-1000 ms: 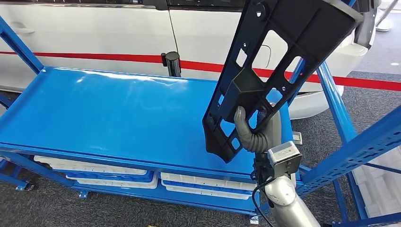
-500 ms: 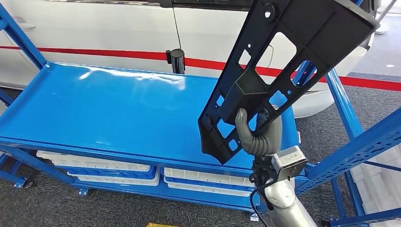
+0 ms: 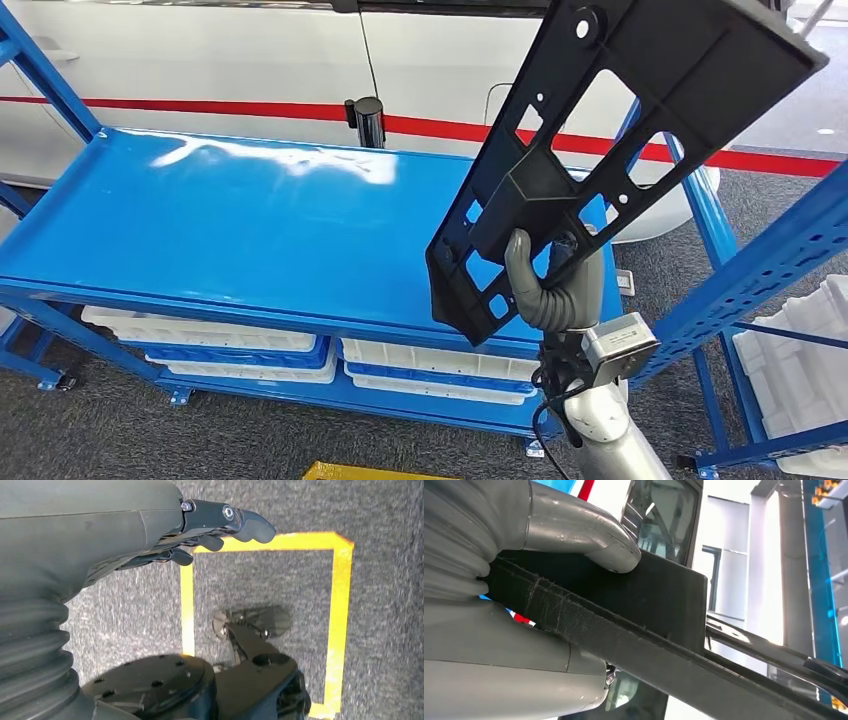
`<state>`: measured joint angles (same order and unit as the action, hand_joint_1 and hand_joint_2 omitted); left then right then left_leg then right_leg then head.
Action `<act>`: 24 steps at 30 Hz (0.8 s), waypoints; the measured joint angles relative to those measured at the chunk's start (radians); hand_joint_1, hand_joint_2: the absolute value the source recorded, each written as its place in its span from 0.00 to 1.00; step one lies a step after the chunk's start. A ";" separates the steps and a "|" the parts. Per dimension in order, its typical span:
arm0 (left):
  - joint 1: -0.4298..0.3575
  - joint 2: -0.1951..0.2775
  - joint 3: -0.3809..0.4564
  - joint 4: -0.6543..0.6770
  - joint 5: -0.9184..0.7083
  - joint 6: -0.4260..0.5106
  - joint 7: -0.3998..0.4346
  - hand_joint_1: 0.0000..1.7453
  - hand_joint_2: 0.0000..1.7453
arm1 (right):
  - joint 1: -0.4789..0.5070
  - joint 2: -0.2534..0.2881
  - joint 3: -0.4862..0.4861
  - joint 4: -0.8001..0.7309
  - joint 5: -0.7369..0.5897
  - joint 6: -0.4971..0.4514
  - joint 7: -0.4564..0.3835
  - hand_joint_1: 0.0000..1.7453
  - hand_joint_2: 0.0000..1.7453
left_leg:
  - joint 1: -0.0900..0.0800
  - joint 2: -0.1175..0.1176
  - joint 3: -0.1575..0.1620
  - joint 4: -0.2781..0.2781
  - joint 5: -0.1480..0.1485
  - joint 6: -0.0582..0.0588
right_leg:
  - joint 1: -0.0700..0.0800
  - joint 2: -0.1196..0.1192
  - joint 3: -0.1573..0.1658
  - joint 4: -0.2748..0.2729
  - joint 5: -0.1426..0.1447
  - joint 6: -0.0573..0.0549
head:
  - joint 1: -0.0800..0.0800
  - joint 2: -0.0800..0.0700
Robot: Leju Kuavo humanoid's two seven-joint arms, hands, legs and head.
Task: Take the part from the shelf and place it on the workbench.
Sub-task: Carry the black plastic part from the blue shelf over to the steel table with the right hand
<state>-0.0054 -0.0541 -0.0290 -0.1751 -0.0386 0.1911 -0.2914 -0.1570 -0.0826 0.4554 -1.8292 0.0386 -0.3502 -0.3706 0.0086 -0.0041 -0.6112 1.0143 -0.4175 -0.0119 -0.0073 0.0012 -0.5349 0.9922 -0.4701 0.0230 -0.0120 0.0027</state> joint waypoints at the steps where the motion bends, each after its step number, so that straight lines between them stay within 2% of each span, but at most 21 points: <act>1: 0.000 0.000 0.000 0.000 0.000 0.000 0.000 0.00 1.00 | 0.000 0.000 0.000 -0.001 0.000 0.000 -0.001 1.00 1.00 | 0.002 0.000 -0.006 0.013 -0.013 -0.006 | -0.004 -0.001 -0.002 -0.002 0.005 -0.007 | 0.000 0.000; 3: 0.000 0.000 0.000 0.000 0.000 0.000 0.000 0.00 1.00 | 0.000 0.002 0.000 -0.002 0.002 -0.001 -0.003 1.00 1.00 | 0.003 0.000 -0.043 0.104 -0.079 -0.015 | -0.010 -0.002 -0.006 -0.004 0.013 -0.018 | -0.002 0.000; 5: 0.001 0.000 0.000 0.000 -0.001 0.000 0.000 0.00 1.00 | 0.002 0.004 0.000 -0.002 0.004 -0.004 -0.006 1.00 1.00 | 0.004 0.000 -0.096 0.241 -0.152 -0.020 | -0.008 -0.004 -0.013 -0.003 0.018 -0.023 | -0.003 0.000; 6: 0.001 0.000 0.000 0.000 -0.001 0.000 0.000 0.00 1.00 | 0.004 0.004 0.000 -0.002 0.006 -0.006 -0.007 1.00 1.00 | 0.004 0.000 -0.110 0.284 -0.166 -0.022 | -0.007 -0.004 -0.016 -0.002 0.020 -0.023 | -0.003 0.000; 7: 0.001 0.000 0.000 0.000 -0.001 0.001 0.000 0.00 1.00 | 0.007 0.005 0.000 -0.002 0.008 -0.007 -0.008 1.00 1.00 | 0.004 0.000 -0.105 0.289 -0.161 -0.022 | -0.006 -0.004 -0.019 -0.001 0.021 -0.023 | -0.003 0.000; 8: 0.001 0.000 0.000 0.000 -0.001 0.001 0.000 0.00 1.00 | 0.009 0.006 0.000 -0.002 0.010 -0.009 -0.009 1.00 1.00 | 0.004 0.000 -0.081 0.255 -0.139 -0.021 | -0.007 -0.003 -0.020 0.000 0.022 -0.021 | -0.003 0.000; 10: 0.000 0.001 0.000 0.000 -0.001 0.002 0.000 0.00 1.00 | 0.012 0.008 0.000 -0.002 0.012 -0.012 -0.011 1.00 1.00 | 0.006 0.000 0.004 0.114 -0.082 -0.018 | -0.006 -0.002 -0.022 0.005 0.022 -0.020 | -0.003 0.000; 11: 0.000 0.001 0.000 0.000 -0.001 0.003 0.000 0.00 1.00 | 0.011 0.009 -0.001 -0.003 0.013 -0.013 -0.012 1.00 1.00 | 0.005 -0.001 0.035 0.055 -0.065 -0.015 | -0.004 -0.002 -0.025 0.009 0.023 -0.017 | -0.003 0.000; 12: -0.001 0.001 0.000 0.000 -0.001 0.003 0.000 0.00 1.00 | 0.011 0.010 -0.001 -0.004 0.014 -0.015 -0.013 1.00 1.00 | 0.004 -0.002 0.052 0.020 -0.057 -0.011 | -0.001 -0.002 -0.029 0.012 0.024 -0.013 | -0.002 0.000; 15: -0.002 0.001 0.000 0.000 -0.003 0.002 0.000 0.00 1.00 | 0.012 0.011 -0.004 -0.005 0.017 -0.017 -0.014 1.00 1.00 | -0.002 -0.004 0.042 0.009 -0.048 0.009 | 0.001 -0.002 -0.041 0.013 0.033 0.005 | -0.002 0.000; 16: -0.001 0.000 0.000 0.000 -0.003 0.001 0.000 0.00 1.00 | 0.012 0.011 -0.006 -0.005 0.018 -0.017 -0.015 1.00 1.00 | -0.002 -0.003 0.039 0.006 -0.042 0.018 | 0.001 -0.002 -0.048 0.019 0.027 0.009 | -0.002 0.000; 17: -0.002 0.001 0.000 0.000 -0.004 0.001 0.000 0.00 1.00 | 0.012 0.011 -0.008 -0.006 0.018 -0.017 -0.015 1.00 1.00 | 0.000 -0.001 0.034 0.003 -0.036 0.027 | 0.001 -0.002 -0.061 0.042 0.011 0.009 | 0.000 0.000; 18: -0.002 0.001 0.000 0.000 -0.004 0.000 0.000 0.00 1.00 | 0.011 0.011 -0.011 -0.006 0.019 -0.017 -0.016 1.00 1.00 | 0.002 0.000 0.029 0.001 -0.030 0.035 | 0.001 -0.002 -0.081 0.084 -0.015 0.007 | 0.001 0.000; 20: -0.002 0.001 0.000 0.000 -0.006 -0.002 0.000 0.00 1.00 | 0.012 0.010 -0.014 -0.007 0.021 -0.017 -0.017 1.00 1.00 | 0.002 0.001 0.013 0.001 -0.019 0.043 | -0.002 -0.002 -0.138 0.219 -0.083 0.000 | 0.004 0.000; 21: -0.002 0.001 0.000 0.000 -0.006 -0.002 0.001 0.00 1.00 | 0.013 0.010 -0.014 -0.008 0.021 -0.017 -0.017 1.00 1.00 | 0.001 0.001 0.005 0.001 -0.014 0.043 | -0.002 -0.002 -0.160 0.277 -0.107 0.001 | 0.004 0.000; 22: -0.002 0.001 0.000 0.000 -0.007 -0.002 0.001 0.00 1.00 | 0.014 0.010 -0.014 -0.008 0.021 -0.017 -0.018 1.00 1.00 | 0.001 0.001 -0.002 0.001 -0.008 0.042 | -0.003 -0.002 -0.167 0.307 -0.118 0.005 | 0.004 0.000; 23: -0.002 0.001 0.000 0.000 -0.008 -0.002 0.002 0.00 1.00 | 0.015 0.010 -0.014 -0.008 0.021 -0.015 -0.018 1.00 1.00 | 0.001 0.001 -0.009 0.001 -0.002 0.041 | -0.003 -0.002 -0.151 0.291 -0.113 0.012 | 0.004 0.000; 24: -0.002 0.001 0.000 0.000 -0.009 -0.002 0.004 0.00 1.00 | 0.016 0.010 -0.014 -0.008 0.020 -0.013 -0.019 1.00 1.00 | 0.001 0.001 -0.014 0.001 0.003 0.039 | -0.004 -0.002 -0.113 0.233 -0.094 0.020 | 0.004 0.000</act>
<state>-0.0075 -0.0535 -0.0290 -0.1751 -0.0481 0.1888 -0.2877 -0.1412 -0.0725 0.4409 -1.8370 0.0589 -0.3632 -0.3898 0.0096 -0.0034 -0.6250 1.0151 -0.4146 0.0269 -0.0110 -0.0008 -0.6474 1.2249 -0.5646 0.0428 -0.0076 0.0027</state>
